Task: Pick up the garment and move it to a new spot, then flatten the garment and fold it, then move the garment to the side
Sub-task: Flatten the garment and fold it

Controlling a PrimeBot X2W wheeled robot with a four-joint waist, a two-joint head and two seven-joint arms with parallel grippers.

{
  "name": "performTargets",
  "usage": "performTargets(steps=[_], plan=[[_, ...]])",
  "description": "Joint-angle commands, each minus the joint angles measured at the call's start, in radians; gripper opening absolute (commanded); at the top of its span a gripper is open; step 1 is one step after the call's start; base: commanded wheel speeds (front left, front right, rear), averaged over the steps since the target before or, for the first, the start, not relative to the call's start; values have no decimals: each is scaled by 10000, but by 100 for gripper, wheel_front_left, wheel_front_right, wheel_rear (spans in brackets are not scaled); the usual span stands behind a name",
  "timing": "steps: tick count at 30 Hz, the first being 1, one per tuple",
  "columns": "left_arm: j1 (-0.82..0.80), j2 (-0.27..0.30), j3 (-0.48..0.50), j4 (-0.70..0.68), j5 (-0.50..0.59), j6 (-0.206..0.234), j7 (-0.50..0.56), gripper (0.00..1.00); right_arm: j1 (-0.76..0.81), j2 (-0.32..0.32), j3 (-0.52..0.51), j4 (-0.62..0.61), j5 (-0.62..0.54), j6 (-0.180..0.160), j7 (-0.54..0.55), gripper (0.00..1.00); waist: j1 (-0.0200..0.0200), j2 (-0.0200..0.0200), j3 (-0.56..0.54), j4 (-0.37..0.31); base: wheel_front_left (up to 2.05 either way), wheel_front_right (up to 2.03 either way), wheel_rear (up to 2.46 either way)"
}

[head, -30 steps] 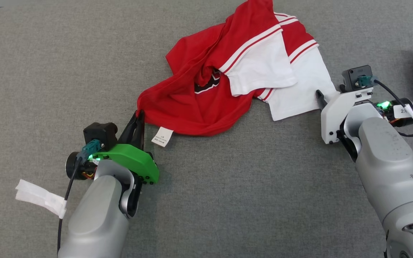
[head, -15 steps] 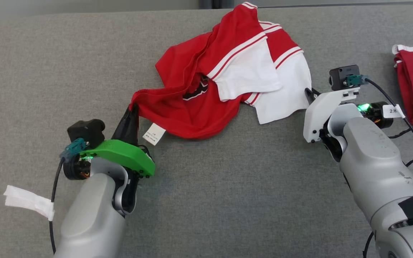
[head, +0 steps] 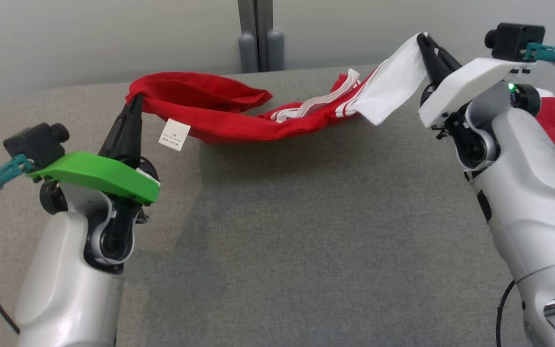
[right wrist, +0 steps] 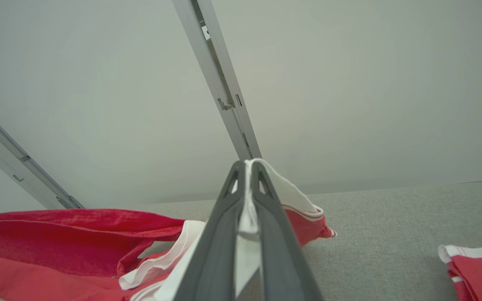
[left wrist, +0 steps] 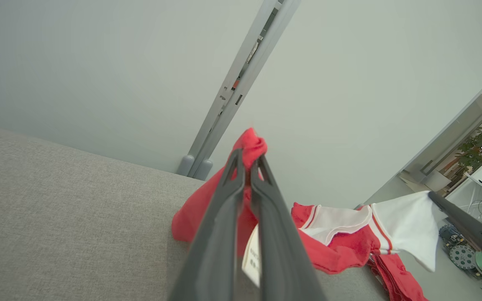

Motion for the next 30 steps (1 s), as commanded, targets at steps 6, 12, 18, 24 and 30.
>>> performTargets(steps=[6, 12, 18, 24, 30], plan=[[287, 531, 498, -2630, -802, 625, 1311, 0, 558, -775, -567, -2527, 1021, -3, 771, 0, 0, 0, -1313, -690, 0, 0, 0], [229, 882, 826, -5530, -925, 1367, 2045, 0, 1146, -1028, -1622, -5313, 1087, -3, 1808, 0, 0, 0, -1543, -834, 0, 0, 0], [-217, 1247, 861, -7416, -838, 1980, 2872, 0, 1733, -599, -2936, -8108, 617, -2, 3308, 0, 0, 0, -1516, -907, 0, 0, 0], [-620, 1566, 634, -7315, -748, 2204, 3543, 0, 2164, 89, -3608, -9542, -87, -3, 4662, 0, 0, 0, -1123, -980, 0, 0, 0], [-1417, 1710, 253, -5721, -566, 1907, 3780, 0, 1733, 485, -3266, -8993, -896, -2, 4819, 0, 0, 0, 68, -1059, 0, 0, 0]])
